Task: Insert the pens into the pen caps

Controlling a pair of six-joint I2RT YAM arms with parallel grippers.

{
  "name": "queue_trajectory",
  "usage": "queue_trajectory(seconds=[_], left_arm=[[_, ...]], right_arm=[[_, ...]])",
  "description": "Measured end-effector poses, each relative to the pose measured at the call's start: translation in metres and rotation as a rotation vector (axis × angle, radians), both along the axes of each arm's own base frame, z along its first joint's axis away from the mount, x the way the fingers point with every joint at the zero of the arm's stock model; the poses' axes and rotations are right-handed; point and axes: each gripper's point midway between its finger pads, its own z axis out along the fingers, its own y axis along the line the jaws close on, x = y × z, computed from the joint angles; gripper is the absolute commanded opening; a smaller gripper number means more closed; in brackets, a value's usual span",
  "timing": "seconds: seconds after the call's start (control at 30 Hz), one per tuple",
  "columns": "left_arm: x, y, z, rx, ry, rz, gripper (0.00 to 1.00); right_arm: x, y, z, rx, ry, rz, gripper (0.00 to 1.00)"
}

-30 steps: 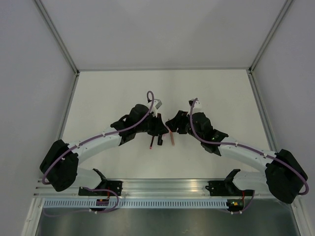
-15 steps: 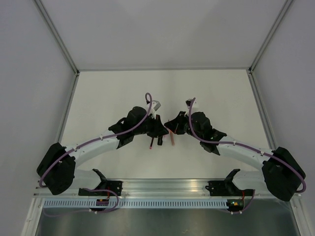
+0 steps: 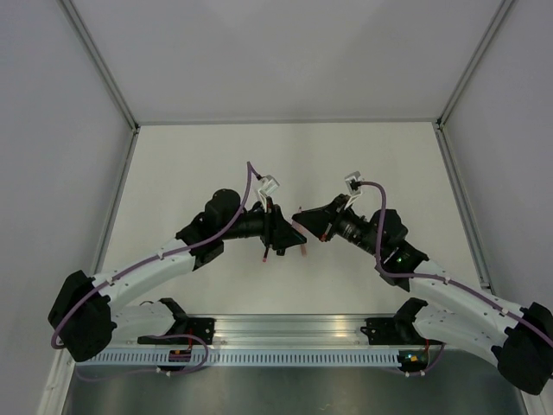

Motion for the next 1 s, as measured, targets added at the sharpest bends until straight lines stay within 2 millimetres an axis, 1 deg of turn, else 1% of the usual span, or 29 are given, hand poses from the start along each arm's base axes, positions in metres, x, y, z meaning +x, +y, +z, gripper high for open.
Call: queue_trajectory(seconds=[0.07, 0.1, 0.17, 0.27, 0.3, 0.37, 0.4, 0.43, 0.47, 0.5, 0.57, 0.67, 0.83, 0.93, 1.0], left_arm=[[-0.006, -0.001, 0.007, -0.031, -0.007, -0.033, 0.52], [-0.010, -0.002, 0.009, -0.047, -0.006, -0.050, 0.48], [-0.017, -0.002, 0.011, -0.070, -0.001, -0.082, 0.45], [-0.025, -0.003, 0.014, -0.098, 0.018, -0.122, 0.24], [-0.027, -0.003, 0.015, -0.103, 0.021, -0.131, 0.14], [-0.032, -0.004, 0.019, -0.122, 0.017, -0.157, 0.05], [-0.034, -0.004, 0.022, -0.135, 0.014, -0.175, 0.02], [-0.035, -0.004, 0.025, -0.145, 0.012, -0.179, 0.02], [-0.037, -0.004, 0.027, -0.156, 0.009, -0.188, 0.02], [-0.038, -0.003, 0.029, -0.163, 0.007, -0.194, 0.02], [-0.039, -0.003, 0.031, -0.174, 0.010, -0.197, 0.02], [-0.040, -0.003, 0.033, -0.181, 0.002, -0.193, 0.02], [-0.033, 0.002, 0.028, -0.145, -0.003, -0.129, 0.02], [-0.021, 0.010, 0.023, -0.098, -0.017, -0.038, 0.02], [-0.008, 0.015, 0.020, -0.058, -0.030, 0.040, 0.02]], right_arm=[[-0.008, -0.002, 0.015, 0.040, -0.052, 0.022, 0.00], [-0.011, -0.004, 0.020, 0.056, -0.071, 0.030, 0.00], [-0.017, -0.006, 0.026, 0.082, -0.102, 0.043, 0.00], [-0.021, -0.006, 0.027, 0.092, -0.114, 0.058, 0.00], [-0.022, -0.006, 0.028, 0.096, -0.115, 0.065, 0.00], [-0.024, -0.004, 0.031, 0.110, -0.121, 0.079, 0.02], [-0.026, -0.004, 0.034, 0.117, -0.128, 0.087, 0.05], [-0.027, -0.003, 0.036, 0.125, -0.136, 0.094, 0.09], [-0.028, -0.003, 0.039, 0.132, -0.143, 0.101, 0.24], [-0.029, -0.003, 0.040, 0.137, -0.145, 0.106, 0.33], [-0.030, -0.002, 0.041, 0.136, -0.151, 0.112, 0.47], [-0.027, -0.003, 0.032, 0.108, -0.135, 0.098, 0.61], [-0.022, -0.010, 0.023, 0.064, -0.112, 0.048, 0.64], [-0.019, -0.019, 0.024, 0.050, -0.108, -0.004, 0.64], [-0.016, -0.026, 0.025, 0.045, -0.106, -0.045, 0.64]])
